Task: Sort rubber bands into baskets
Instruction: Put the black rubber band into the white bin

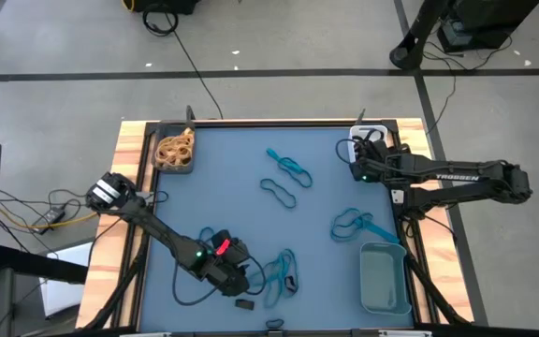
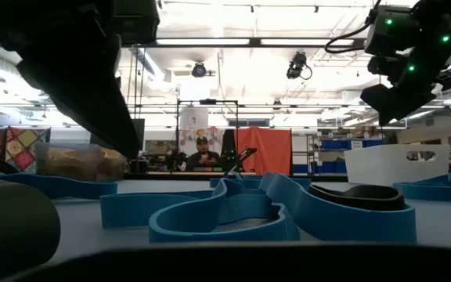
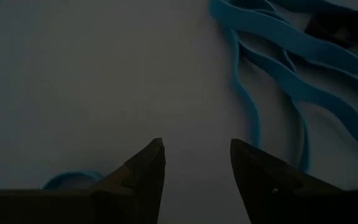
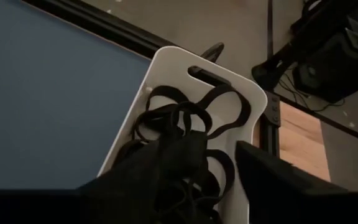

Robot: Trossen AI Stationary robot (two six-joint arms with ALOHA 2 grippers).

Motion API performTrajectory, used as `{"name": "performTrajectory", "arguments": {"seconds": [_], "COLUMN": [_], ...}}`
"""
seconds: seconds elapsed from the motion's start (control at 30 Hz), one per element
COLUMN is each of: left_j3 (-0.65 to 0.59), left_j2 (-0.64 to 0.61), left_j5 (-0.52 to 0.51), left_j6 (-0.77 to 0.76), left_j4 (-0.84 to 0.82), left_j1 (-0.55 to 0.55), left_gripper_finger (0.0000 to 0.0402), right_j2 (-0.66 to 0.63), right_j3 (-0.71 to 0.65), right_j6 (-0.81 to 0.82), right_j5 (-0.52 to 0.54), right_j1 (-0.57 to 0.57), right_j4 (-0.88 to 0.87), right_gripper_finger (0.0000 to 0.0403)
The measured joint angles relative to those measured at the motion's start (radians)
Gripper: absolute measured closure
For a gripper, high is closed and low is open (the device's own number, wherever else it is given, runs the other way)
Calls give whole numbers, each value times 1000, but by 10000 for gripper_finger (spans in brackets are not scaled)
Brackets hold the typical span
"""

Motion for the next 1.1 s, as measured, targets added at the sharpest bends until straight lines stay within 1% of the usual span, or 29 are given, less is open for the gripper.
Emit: {"name": "performTrajectory", "arguments": {"seconds": [0.17,0.27,0.33,0.5,0.6,0.73,0.83,0.9,1.03,1.1], "left_j3": [0,0,0,0,0,0,0,0,0,0], "left_j2": [0,0,0,0,0,0,0,0,30,61], "left_j5": [9,40,81,125,159,208,203,174,66,47], "left_j6": [9,38,71,168,191,180,163,160,181,205], "left_j4": [11,34,53,142,201,269,303,309,305,316], "left_j1": [-15,-24,-29,-53,-74,-116,-158,-183,-216,-220], "left_gripper_finger": [216,216,216,216,216,216,216,216,216,216], "right_j2": [3,3,3,3,3,3,3,3,3,3], "right_j3": [0,0,0,0,0,0,0,0,0,0], "right_j6": [-38,-45,-67,-136,-137,-126,-120,-105,-87,-86], "right_j5": [-10,-36,-79,-261,-318,-325,-325,-324,-310,-306], "right_j1": [0,0,1,34,78,155,202,228,271,285], "right_j4": [23,31,53,140,185,224,249,260,273,283], "right_gripper_finger": [110,86,76,73,79,86,89,89,89,90]}}
